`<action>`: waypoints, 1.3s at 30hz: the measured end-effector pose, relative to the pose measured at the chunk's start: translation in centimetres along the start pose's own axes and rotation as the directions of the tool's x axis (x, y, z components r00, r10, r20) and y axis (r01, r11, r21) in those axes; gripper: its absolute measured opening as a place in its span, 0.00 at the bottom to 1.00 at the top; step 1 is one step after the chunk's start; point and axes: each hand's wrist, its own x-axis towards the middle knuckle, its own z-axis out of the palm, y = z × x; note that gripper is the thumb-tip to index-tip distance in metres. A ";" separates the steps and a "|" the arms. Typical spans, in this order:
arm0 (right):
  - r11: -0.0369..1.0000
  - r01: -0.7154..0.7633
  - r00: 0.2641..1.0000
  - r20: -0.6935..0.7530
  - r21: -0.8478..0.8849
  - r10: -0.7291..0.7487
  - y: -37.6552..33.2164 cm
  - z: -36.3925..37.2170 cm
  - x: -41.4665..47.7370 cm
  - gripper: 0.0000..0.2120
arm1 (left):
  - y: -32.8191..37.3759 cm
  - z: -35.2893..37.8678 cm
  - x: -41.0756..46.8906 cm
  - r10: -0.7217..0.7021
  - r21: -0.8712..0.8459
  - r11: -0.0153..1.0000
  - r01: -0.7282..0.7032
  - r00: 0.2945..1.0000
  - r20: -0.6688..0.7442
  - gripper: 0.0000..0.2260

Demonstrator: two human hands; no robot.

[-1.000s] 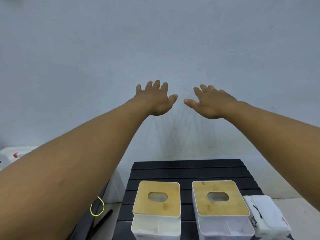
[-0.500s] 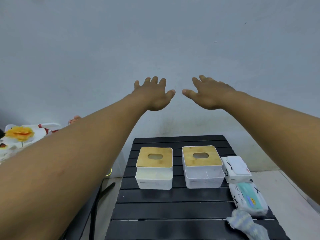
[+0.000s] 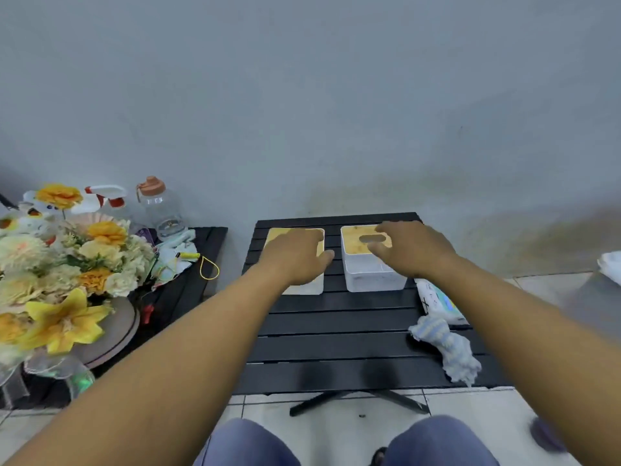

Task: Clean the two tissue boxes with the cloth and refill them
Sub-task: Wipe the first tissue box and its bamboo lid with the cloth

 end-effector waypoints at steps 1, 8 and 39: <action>1.000 -0.019 1.000 0.025 0.018 0.019 0.6 1.5 -1.1 0.23 | -0.1 1.6 -0.8 -0.010 -0.016 1.000 0.011 1.000 0.027 0.21; 0.982 -0.171 0.978 0.139 0.084 0.158 4.1 9.3 -7.4 0.23 | -0.3 10.4 -4.2 -0.036 -0.083 0.996 0.046 0.992 0.118 0.19; 0.926 -0.376 0.922 -0.090 0.034 0.378 9.8 16.0 -8.7 0.22 | -0.3 20.6 -4.9 -0.116 -0.403 0.907 0.118 0.993 0.031 0.13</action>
